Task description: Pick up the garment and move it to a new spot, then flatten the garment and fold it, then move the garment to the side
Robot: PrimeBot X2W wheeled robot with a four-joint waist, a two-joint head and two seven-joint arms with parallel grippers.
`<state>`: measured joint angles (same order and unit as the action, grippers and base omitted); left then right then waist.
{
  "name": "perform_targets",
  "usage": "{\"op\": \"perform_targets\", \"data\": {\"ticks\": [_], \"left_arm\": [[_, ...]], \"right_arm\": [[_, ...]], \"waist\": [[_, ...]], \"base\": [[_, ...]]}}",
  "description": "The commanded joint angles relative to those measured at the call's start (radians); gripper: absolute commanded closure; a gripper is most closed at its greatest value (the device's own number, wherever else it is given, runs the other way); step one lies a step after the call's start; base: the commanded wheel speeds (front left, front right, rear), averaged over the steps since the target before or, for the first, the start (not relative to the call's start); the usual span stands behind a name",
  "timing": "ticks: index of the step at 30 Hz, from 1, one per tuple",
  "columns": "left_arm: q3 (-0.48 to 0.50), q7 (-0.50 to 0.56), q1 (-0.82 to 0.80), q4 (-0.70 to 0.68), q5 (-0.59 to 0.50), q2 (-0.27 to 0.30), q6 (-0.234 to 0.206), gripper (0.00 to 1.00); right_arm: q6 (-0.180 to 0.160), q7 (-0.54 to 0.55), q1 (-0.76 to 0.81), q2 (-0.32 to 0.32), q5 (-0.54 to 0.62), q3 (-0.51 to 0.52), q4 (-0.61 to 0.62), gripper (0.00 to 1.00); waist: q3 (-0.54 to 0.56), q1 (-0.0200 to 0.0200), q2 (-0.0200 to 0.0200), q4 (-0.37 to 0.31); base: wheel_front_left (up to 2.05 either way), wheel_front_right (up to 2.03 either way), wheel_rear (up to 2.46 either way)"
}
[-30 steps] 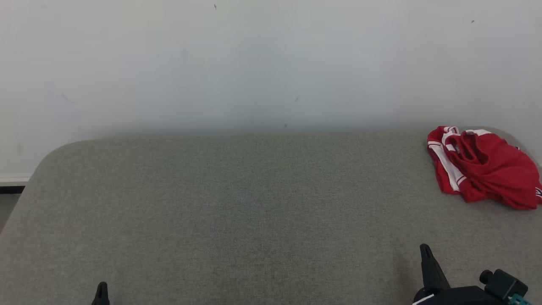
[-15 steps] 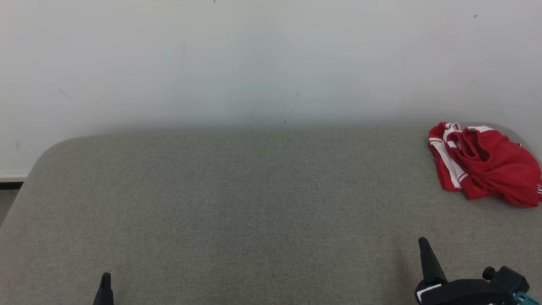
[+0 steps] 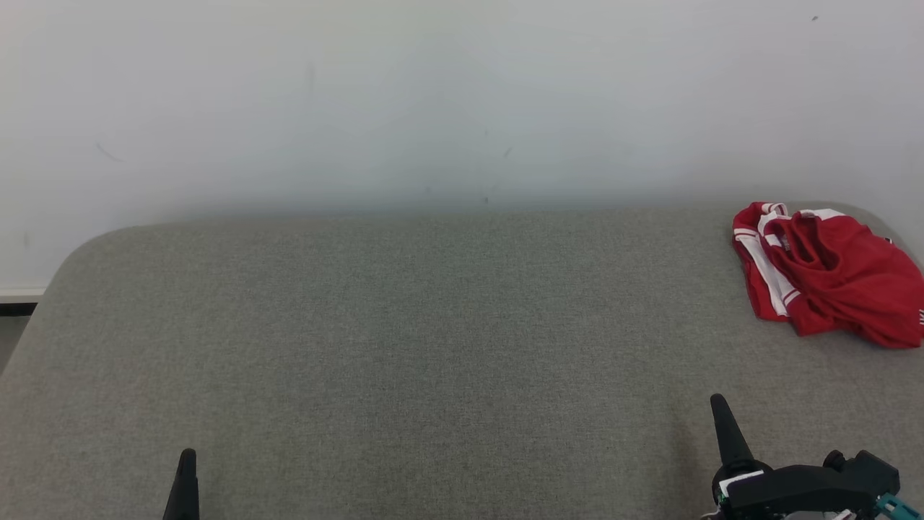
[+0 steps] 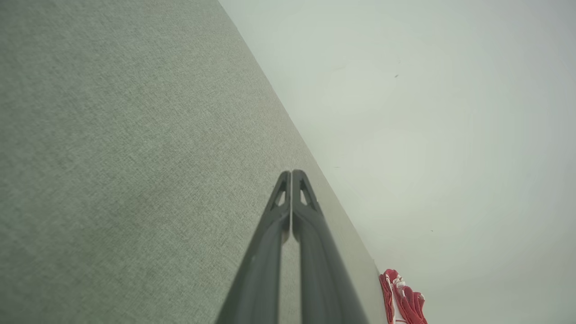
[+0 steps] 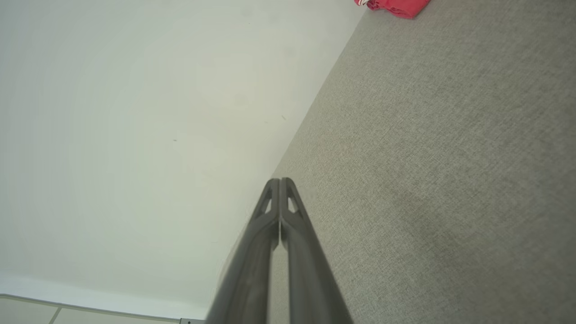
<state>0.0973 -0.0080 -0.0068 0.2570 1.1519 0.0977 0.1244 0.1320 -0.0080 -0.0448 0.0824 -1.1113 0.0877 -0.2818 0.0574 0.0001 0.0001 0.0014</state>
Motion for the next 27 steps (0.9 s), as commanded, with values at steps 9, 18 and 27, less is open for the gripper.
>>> {"op": "perform_targets", "data": {"ticks": [9, 18, 27], "left_arm": [[0.007, 0.027, -0.04, -0.012, 0.101, -0.009, 0.007, 1.0], [0.01, 0.047, -0.055, -0.012, 0.18, -0.018, 0.008, 1.0], [0.012, 0.067, -0.07, -0.013, 0.253, -0.026, 0.008, 1.0]], "right_arm": [[-0.001, 0.027, -0.028, -0.01, -0.109, 0.008, 0.017, 1.0], [-0.002, 0.048, -0.036, -0.015, -0.195, 0.012, 0.022, 1.0], [-0.002, 0.068, -0.045, -0.02, -0.271, 0.016, 0.027, 1.0]], "waist": [[-0.01, -0.0001, -0.0001, 0.0], [-0.019, -0.0001, -0.0001, 0.0], [-0.028, -0.0001, -0.0001, -0.001]], "base": [[0.0, 0.0, 0.0], [0.0, 0.0, 0.0], [0.0, 0.0, 0.0]]}}
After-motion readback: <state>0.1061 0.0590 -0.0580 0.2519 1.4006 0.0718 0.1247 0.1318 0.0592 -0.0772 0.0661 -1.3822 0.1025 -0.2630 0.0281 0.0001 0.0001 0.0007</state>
